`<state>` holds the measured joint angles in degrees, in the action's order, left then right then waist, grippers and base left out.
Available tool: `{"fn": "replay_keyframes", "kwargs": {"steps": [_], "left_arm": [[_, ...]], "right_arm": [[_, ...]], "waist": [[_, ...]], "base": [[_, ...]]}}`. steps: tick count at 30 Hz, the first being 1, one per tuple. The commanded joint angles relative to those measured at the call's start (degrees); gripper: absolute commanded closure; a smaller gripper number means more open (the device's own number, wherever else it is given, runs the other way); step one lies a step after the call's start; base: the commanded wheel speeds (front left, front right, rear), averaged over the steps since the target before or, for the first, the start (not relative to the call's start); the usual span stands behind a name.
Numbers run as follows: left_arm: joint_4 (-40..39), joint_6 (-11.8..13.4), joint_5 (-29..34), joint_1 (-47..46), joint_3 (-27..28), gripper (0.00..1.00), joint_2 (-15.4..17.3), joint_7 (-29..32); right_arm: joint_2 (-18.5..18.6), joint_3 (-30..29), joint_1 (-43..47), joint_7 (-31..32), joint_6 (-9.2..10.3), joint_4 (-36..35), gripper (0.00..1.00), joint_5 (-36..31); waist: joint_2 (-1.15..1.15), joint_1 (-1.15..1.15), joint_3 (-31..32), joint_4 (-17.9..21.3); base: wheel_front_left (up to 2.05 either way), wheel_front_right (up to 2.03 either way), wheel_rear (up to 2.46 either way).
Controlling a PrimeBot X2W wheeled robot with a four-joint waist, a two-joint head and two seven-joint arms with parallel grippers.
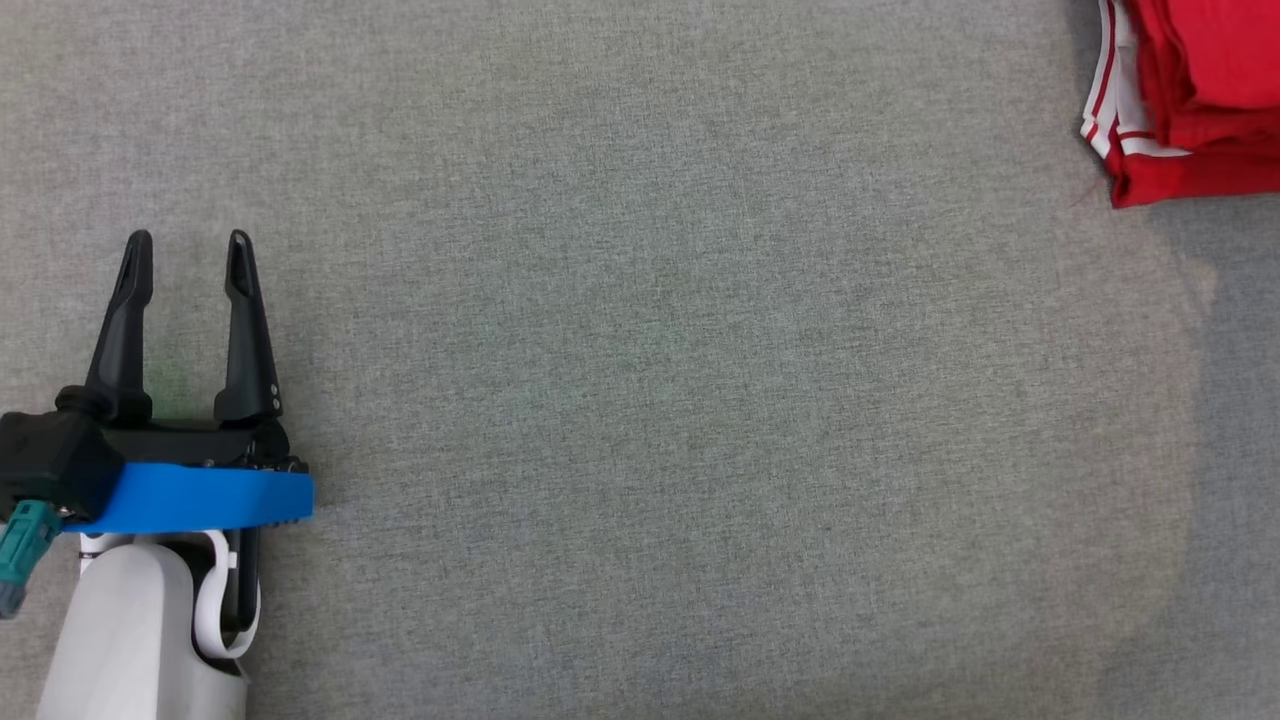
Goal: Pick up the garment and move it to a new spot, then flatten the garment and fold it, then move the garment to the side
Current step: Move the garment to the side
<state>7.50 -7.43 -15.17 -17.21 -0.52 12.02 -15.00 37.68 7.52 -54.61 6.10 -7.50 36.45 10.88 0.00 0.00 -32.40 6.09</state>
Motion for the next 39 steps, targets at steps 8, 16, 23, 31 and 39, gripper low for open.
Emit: {"fn": "replay_keyframes", "kwargs": {"steps": [8,16,23,31,39], "left_arm": [[0.39,-0.1,-0.72,-1.65,-0.15,0.0,-0.08,-0.23],[1.19,-0.1,-0.53,0.65,1.23,0.0,-0.81,-0.2],[1.83,-0.1,0.28,3.36,2.58,0.0,-1.8,-0.2],[2.72,-0.1,1.26,7.7,4.12,0.0,-3.07,-0.2],[3.8,-0.1,2.31,11.13,4.23,0.0,-4.12,-0.2]], "right_arm": [[-1.21,-3.77,-0.73,2.04,0.01,-0.61,0.0,-2.98],[-4.29,-6.52,2.27,-0.51,0.01,-1.54,0.0,-6.77],[-8.73,-5.85,5.34,-5.3,0.01,-2.95,0.0,-7.81],[-16.8,-2.74,10.23,-12.68,0.01,-4.79,0.0,-6.77],[-23.42,0.31,17.64,-17.95,0.01,-5.97,0.0,-4.64]], "waist": [[0.0,0.0,-0.47,-0.78],[0.0,0.0,3.9,-1.44],[0.0,0.0,8.98,-1.83],[0.0,0.0,15.63,-2.53],[0.0,0.0,21.25,-3.35]], "base": [[0.0,0.0,0.0],[0.0,0.0,0.0],[0.0,0.0,0.0],[0.0,0.0,0.0],[0.0,0.0,0.0]]}}
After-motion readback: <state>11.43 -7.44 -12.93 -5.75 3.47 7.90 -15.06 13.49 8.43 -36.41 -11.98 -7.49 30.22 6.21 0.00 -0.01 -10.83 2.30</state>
